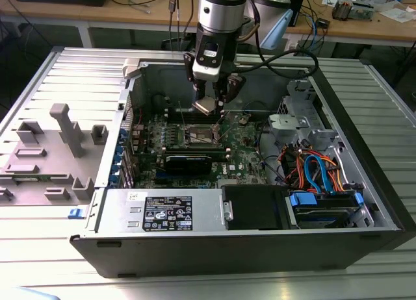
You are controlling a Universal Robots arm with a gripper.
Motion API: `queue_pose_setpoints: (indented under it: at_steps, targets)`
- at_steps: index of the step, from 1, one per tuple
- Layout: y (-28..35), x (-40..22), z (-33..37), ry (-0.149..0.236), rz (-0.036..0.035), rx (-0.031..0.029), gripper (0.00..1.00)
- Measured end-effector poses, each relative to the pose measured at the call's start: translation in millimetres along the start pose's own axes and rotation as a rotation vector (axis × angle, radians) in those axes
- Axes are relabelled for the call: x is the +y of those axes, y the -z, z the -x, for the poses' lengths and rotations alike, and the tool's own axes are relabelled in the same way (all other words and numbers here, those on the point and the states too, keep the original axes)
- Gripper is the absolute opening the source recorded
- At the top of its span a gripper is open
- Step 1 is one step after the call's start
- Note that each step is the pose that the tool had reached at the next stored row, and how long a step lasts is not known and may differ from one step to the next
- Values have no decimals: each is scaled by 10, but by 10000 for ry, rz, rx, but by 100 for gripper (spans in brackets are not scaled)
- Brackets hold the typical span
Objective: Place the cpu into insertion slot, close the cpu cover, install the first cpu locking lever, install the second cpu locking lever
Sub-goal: 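Place the cpu into insertion slot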
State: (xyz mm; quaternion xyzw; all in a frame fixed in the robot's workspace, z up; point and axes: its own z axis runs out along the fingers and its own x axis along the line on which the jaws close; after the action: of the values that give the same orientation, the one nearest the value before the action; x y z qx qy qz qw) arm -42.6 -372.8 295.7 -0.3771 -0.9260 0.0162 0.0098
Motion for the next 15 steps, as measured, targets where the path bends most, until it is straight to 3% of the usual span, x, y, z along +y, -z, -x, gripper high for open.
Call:
queue_pose_setpoints:
  at_steps: [15]
  targets:
    - [-5,0,0,-394,0,12,55]
